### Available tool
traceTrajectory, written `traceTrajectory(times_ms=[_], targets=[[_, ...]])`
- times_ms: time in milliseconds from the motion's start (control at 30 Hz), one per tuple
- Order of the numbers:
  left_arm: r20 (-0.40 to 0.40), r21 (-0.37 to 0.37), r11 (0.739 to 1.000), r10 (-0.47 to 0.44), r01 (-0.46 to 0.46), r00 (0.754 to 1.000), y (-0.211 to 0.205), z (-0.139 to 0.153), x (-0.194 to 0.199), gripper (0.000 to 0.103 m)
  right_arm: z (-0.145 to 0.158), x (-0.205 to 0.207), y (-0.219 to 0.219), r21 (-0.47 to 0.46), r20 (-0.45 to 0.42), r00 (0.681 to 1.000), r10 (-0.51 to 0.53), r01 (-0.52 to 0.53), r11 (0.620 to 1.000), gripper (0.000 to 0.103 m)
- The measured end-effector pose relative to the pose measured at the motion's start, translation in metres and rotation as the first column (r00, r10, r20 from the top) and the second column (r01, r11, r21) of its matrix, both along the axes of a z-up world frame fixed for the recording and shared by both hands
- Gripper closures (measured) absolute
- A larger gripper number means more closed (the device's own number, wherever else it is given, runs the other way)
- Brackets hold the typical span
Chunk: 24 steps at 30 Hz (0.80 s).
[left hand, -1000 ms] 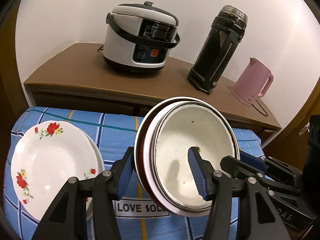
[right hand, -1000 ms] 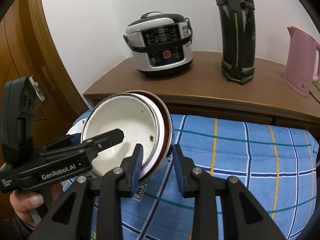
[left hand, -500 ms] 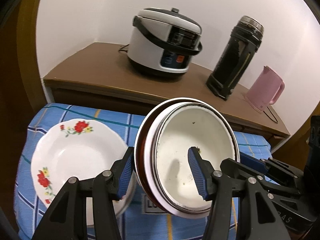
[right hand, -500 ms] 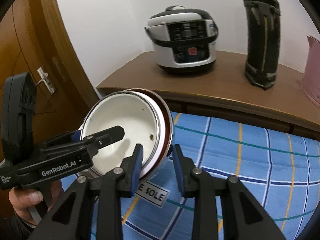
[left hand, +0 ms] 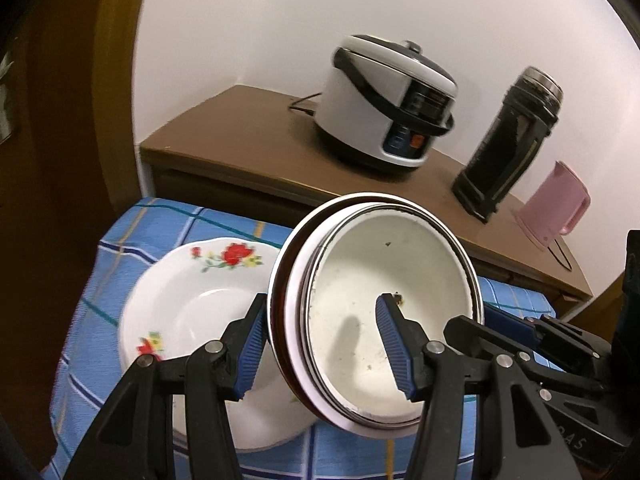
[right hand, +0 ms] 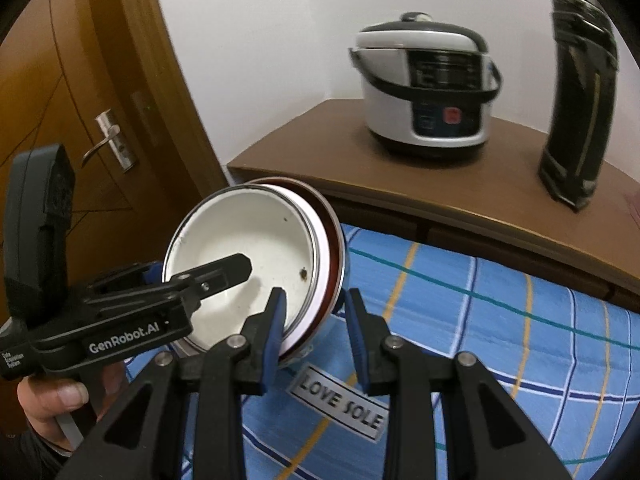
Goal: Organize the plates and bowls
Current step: 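Carry the nested bowls with both grippers toward the red-flower plate stack, then lower the nested bowls onto the red-flower plates and open both grippers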
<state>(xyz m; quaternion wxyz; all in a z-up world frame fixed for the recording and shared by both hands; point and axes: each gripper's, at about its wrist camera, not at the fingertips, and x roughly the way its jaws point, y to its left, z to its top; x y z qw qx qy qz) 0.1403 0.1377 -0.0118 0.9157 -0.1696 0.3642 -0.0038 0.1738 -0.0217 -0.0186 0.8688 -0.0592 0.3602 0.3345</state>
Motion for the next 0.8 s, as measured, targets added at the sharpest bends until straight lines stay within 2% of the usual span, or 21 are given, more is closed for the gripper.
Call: traceTrajectory(times_ms=[400,800], targets=[[-0.031,0.031,0.996,0.087,-0.086,0.996,0.042,-0.002,-0.010,0.047,-0.013,-0.002,0.049,-0.044,-0.043,0.994,0.100,-0.102,0.994,0.072],[-0.079,0.024,0.994,0.108,-0.106,0.991,0.055,-0.020,-0.007,0.047,-0.034,0.005,0.064,-0.057,-0.080,0.990,0.113,-0.118,0.991,0.072]])
